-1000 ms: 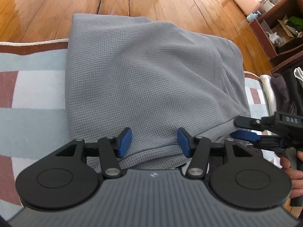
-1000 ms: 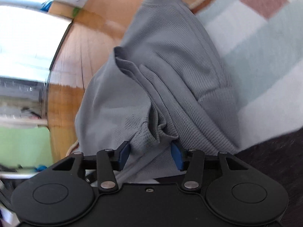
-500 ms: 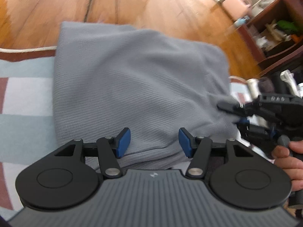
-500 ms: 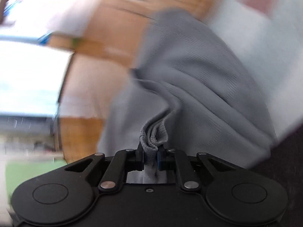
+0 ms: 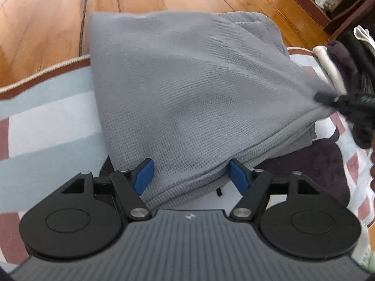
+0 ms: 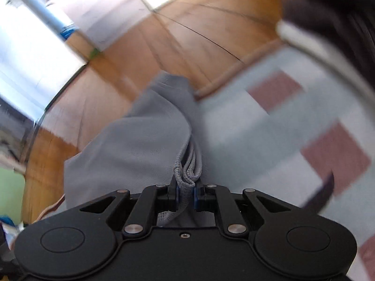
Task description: Fold clothes
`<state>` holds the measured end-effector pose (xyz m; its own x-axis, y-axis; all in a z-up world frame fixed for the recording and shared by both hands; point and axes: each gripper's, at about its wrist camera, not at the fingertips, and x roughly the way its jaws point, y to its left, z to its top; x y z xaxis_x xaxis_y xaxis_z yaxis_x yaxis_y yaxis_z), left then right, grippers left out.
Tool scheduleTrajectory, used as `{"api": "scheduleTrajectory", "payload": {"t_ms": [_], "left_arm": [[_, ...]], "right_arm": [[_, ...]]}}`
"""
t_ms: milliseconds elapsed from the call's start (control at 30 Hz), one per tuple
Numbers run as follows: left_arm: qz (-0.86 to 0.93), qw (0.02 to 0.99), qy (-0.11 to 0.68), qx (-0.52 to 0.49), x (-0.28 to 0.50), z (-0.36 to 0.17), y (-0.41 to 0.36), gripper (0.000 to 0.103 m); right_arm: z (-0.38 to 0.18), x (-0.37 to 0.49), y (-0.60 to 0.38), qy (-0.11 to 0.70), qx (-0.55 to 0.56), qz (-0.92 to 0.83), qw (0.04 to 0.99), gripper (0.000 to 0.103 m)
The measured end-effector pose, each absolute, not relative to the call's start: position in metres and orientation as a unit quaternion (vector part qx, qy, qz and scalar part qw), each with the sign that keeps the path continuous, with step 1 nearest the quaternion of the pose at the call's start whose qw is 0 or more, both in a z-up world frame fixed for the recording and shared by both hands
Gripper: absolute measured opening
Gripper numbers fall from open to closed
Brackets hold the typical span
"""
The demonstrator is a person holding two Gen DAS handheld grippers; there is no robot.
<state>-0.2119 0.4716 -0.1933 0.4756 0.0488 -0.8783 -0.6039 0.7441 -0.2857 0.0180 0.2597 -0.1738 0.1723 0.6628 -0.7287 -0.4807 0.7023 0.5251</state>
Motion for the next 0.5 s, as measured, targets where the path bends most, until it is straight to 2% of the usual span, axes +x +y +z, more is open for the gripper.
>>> {"api": "scheduleTrajectory", "payload": {"t_ms": [67,167,333,500], "left_arm": [[0.200,0.805,0.458,-0.319,-0.218,-0.191,0.476,0.070],[0.220,0.799,0.430,-0.358,-0.236,-0.184,0.485,0.070],[0.229,0.804,0.389,-0.387,-0.256,-0.174,0.497,0.070],[0.259,0.783,0.455,-0.336,-0.247,-0.189,0.493,0.070]], "right_arm": [[-0.175,0.018,0.260,0.519,0.074,0.383,0.760,0.013],[-0.150,0.012,0.278,0.462,0.012,0.442,0.768,0.014],[-0.116,0.012,0.288,0.433,-0.005,0.469,0.769,0.014],[-0.153,0.011,0.277,0.454,-0.104,0.435,0.771,0.013]]}}
